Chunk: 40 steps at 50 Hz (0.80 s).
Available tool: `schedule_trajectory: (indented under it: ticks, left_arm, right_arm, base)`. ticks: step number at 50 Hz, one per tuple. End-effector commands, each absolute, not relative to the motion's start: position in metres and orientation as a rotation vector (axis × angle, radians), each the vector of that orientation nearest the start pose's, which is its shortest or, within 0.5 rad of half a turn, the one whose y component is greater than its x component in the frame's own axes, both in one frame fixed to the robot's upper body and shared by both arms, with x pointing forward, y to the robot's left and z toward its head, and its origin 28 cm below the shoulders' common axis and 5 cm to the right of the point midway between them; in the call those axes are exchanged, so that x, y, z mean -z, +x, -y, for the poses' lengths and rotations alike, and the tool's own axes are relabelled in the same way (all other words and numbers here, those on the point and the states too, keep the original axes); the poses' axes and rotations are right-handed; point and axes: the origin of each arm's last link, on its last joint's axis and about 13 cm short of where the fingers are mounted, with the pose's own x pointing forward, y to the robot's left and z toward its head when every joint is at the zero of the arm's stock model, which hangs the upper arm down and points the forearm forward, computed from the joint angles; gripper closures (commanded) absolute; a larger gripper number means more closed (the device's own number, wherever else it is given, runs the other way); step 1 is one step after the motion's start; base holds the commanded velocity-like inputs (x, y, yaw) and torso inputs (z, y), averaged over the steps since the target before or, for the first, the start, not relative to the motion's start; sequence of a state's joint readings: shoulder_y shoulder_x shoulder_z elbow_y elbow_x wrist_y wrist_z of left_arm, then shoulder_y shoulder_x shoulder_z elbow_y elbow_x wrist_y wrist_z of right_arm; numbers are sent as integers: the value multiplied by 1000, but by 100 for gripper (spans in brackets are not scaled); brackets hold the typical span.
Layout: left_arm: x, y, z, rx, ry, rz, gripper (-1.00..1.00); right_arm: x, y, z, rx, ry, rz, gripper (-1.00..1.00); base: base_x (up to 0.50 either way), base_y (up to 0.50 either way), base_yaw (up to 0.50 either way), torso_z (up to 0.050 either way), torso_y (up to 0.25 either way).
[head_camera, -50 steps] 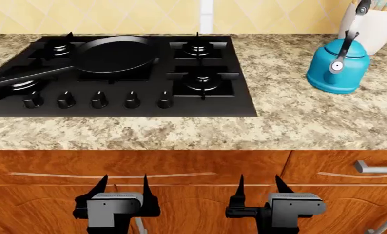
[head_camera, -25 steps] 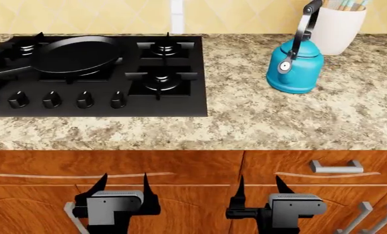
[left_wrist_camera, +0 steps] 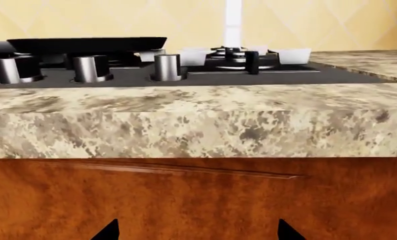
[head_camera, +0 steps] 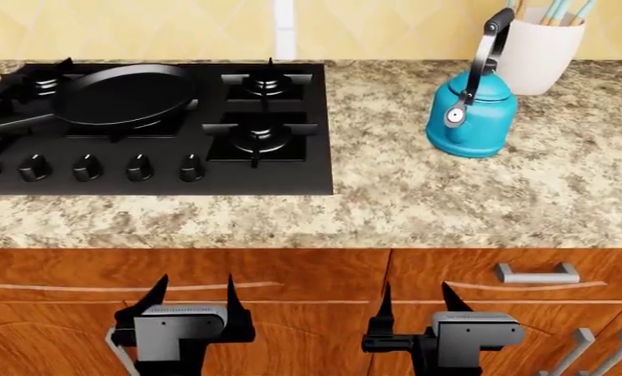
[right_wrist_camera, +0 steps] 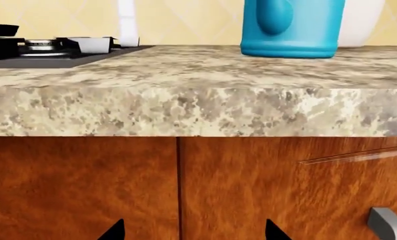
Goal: Pick the kettle from the counter and place it on a stove burner. Then turn the burner on.
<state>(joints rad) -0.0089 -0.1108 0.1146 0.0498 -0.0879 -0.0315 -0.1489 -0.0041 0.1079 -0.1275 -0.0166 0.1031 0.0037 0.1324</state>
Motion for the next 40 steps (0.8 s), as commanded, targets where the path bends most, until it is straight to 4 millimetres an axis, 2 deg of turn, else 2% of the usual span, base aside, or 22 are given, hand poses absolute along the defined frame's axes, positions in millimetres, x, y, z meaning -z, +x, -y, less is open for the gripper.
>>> schedule_trajectory:
  ticks: [1,5,7,8,10,14,15,16,19,21,22,25,26,28,29,31,32,33,35,37,39,40]
  left_arm:
    - [-27,212,-208,-37,24,17,-100]
    - [-27,213,-208,-32,28,15,-100]
    - [-11,213,-207,-26,29,15,-100]
    - [-25,213,-208,-23,29,16,-100]
    - [-16,213,-207,-20,30,17,-100]
    - [-24,213,-208,-23,31,22,-100]
    - [-13,213,-208,-24,36,25,-100]
    - [-22,213,-208,-23,37,27,-100]
    - [-12,212,-207,-20,53,38,-100]
    - [-27,212,-207,-19,63,41,-100]
    - [-15,212,-207,-22,63,44,-100]
    - [-15,211,-207,-25,53,52,-100]
    - [-18,210,-207,-16,31,30,-100]
    - [-43,206,-208,-18,46,57,-100]
    - [-34,204,-208,-16,46,59,-100]
    - [-60,202,-209,-7,50,53,-100]
    - [-63,198,-209,18,106,70,-100]
    - [-69,197,-209,20,127,72,-100]
    - [-105,190,-212,39,123,76,-100]
    - [-120,187,-213,54,118,80,-100]
    - [-151,183,-218,49,134,83,-100]
    - [-159,183,-219,47,136,85,-100]
  right_arm:
    - [-14,208,96,7,5,-9,-100]
    - [-14,208,97,7,10,-10,-100]
    - [-13,210,97,7,11,-10,-100]
    - [-14,208,97,7,11,-10,-100]
    - [-14,208,96,6,11,-12,-100]
    - [-14,208,96,10,15,-15,-100]
    - [-14,209,97,13,21,-14,-100]
    - [-14,210,97,15,26,-13,-100]
    - [-14,209,97,18,15,-30,-100]
    - [-14,210,98,25,13,-32,-100]
    - [-16,210,98,29,17,-29,-100]
    - [-18,210,98,43,22,-23,-100]
    - [-24,209,99,54,37,-6,-100]
    - [-38,204,100,63,52,-2,-100]
    - [-44,202,99,56,62,5,-100]
    - [-63,196,98,37,62,22,-100]
    - [-82,190,98,25,75,21,-100]
    - [-90,188,98,17,75,9,-100]
    - [-130,178,102,-9,113,-5,-100]
    - [-145,175,105,-18,114,-6,-100]
    - [-179,173,115,-11,98,17,-100]
    - [-196,175,121,23,85,29,-100]
  base:
    - [0,0,0,41,127]
    - [0,0,0,41,125]
    - [0,0,0,42,125]
    - [0,0,0,42,125]
    - [0,0,0,43,123]
    - [0,0,0,43,121]
    - [0,0,0,43,121]
    - [0,0,0,43,121]
    - [0,0,0,43,121]
    - [0,0,0,43,120]
    - [0,0,0,43,121]
    - [0,0,0,43,119]
    - [0,0,0,43,119]
    - [0,0,0,0,0]
    - [0,0,0,0,0]
    - [0,0,0,0,0]
    - [0,0,0,0,0]
    - [0,0,0,0,0]
    - [0,0,0,0,0]
    - [0,0,0,0,0]
    - [0,0,0,0,0]
    - [0,0,0,0,0]
